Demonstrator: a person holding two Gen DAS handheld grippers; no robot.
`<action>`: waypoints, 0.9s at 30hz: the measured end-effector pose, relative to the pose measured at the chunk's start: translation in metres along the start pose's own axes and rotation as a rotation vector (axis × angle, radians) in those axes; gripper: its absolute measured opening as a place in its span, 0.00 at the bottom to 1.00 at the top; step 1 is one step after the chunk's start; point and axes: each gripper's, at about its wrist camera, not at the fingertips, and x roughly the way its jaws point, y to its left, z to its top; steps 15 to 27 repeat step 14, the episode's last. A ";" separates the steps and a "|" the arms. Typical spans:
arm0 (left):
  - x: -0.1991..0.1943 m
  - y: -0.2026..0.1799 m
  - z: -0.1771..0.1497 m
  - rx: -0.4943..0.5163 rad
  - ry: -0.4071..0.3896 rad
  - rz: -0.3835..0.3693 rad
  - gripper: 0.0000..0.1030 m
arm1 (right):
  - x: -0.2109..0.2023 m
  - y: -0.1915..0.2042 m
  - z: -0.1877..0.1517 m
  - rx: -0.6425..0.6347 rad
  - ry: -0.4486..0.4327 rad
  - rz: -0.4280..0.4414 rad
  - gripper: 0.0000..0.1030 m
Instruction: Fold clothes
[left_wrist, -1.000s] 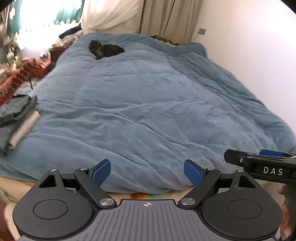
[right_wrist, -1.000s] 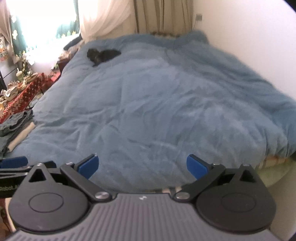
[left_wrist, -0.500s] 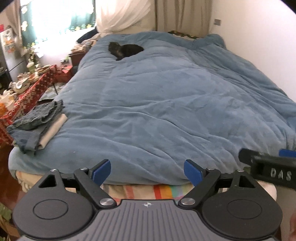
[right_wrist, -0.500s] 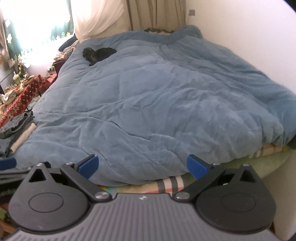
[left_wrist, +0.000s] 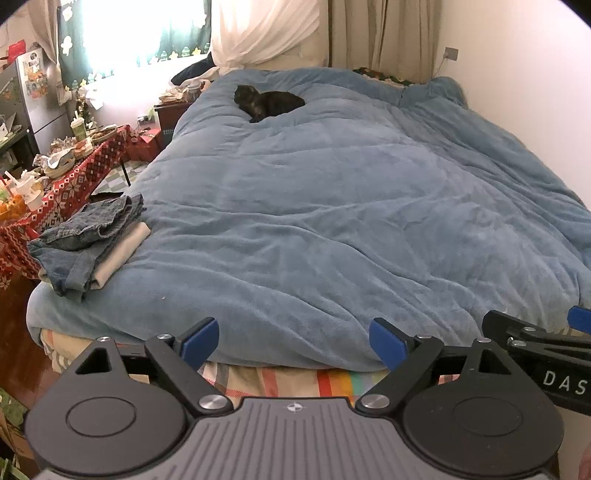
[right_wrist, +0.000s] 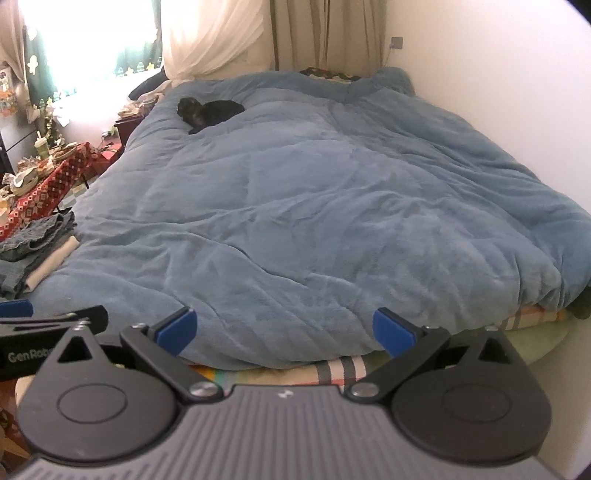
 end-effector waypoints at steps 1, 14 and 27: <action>-0.001 0.000 0.000 0.001 -0.003 0.002 0.86 | 0.000 0.001 0.000 -0.004 -0.001 0.000 0.99; -0.005 -0.002 -0.003 0.013 -0.016 0.018 0.86 | 0.001 -0.004 0.001 -0.003 0.005 0.013 0.99; -0.005 -0.002 -0.003 0.013 -0.016 0.018 0.86 | 0.001 -0.004 0.001 -0.003 0.005 0.013 0.99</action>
